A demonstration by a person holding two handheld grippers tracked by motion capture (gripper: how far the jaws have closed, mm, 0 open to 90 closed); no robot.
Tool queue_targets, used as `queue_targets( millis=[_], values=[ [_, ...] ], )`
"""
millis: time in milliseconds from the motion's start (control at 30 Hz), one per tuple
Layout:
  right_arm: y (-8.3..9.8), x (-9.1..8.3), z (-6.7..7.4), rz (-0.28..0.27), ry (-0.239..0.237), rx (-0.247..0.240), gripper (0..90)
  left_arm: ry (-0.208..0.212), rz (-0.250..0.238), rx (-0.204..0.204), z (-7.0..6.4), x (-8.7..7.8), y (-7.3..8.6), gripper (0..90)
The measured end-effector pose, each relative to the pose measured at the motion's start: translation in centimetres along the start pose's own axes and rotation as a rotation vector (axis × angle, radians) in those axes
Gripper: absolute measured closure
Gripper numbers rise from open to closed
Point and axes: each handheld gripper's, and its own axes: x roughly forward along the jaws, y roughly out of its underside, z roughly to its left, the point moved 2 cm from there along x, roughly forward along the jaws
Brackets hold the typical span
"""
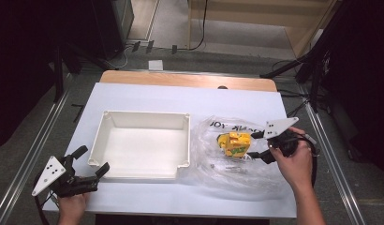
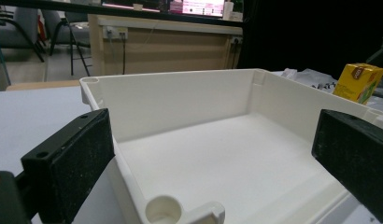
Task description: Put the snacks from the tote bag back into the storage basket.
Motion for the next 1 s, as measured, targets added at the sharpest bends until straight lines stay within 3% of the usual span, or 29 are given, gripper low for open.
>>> queue_targets(
  millis=[100, 133, 300, 1000],
  values=[
    [-0.3, 0.4, -0.3, 0.022, -0.002, -0.013, 34.6, 0.004, -0.005, -0.005, 0.1, 0.0, 0.0, 0.0],
    [-0.6, 0.7, -0.5, 0.056, 0.007, -0.033, 35.4, 0.003, -0.005, -0.005, 0.1, 0.0, 0.0, 0.0],
    [-1.0, 1.0, -1.2, 0.084, 0.016, -0.044, 34.5, 0.003, -0.004, -0.006, 0.1, 0.0, -0.1, 0.0],
    [-3.5, 3.3, -1.9, 0.18, -0.048, -0.14, 39.5, 0.006, -0.005, -0.01, 0.2, -0.1, -0.1, 0.0]
  ],
)
